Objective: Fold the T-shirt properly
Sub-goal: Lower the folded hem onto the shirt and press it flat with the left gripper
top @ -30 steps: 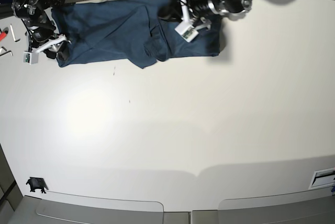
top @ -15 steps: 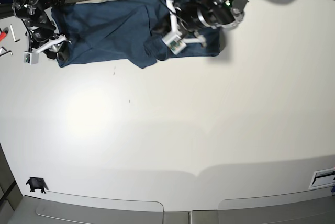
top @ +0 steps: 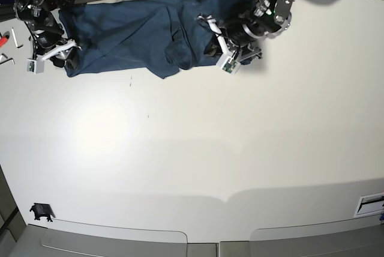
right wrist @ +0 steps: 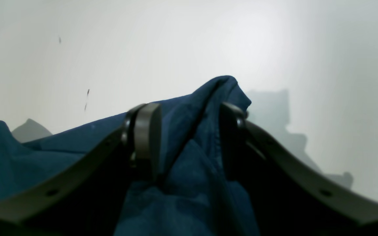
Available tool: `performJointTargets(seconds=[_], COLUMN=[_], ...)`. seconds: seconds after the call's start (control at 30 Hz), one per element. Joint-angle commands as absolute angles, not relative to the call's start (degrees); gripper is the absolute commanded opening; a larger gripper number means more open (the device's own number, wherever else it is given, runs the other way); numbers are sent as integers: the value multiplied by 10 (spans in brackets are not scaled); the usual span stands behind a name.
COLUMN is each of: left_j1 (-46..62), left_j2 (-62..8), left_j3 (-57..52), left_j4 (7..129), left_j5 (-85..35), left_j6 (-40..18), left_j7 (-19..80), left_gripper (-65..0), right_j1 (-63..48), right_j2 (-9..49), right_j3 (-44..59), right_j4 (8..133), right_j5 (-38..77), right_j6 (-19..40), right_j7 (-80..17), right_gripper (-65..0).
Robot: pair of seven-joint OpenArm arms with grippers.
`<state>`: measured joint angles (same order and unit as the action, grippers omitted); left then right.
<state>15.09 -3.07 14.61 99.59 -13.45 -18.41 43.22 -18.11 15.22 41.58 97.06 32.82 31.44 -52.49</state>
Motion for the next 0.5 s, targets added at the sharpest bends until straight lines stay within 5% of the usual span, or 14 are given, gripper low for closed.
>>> performJointTargets(seconds=[0.0,0.47], left_j1=[140,77], left_j2=[-17,50], left_j3=[147,265], left_j4=[997,992], left_j5=[-149,-204], left_j6=[-188,-189], left_j7=[415,425], left_gripper=[-650,-650], right_j1=[-178,-178], right_j2=[162,162], right_j3=[419,419], right_j4=[978,978], right_j5=[336,336], right_j6=[317,317], right_j7=[-512,-513], right_gripper=[-383,-383])
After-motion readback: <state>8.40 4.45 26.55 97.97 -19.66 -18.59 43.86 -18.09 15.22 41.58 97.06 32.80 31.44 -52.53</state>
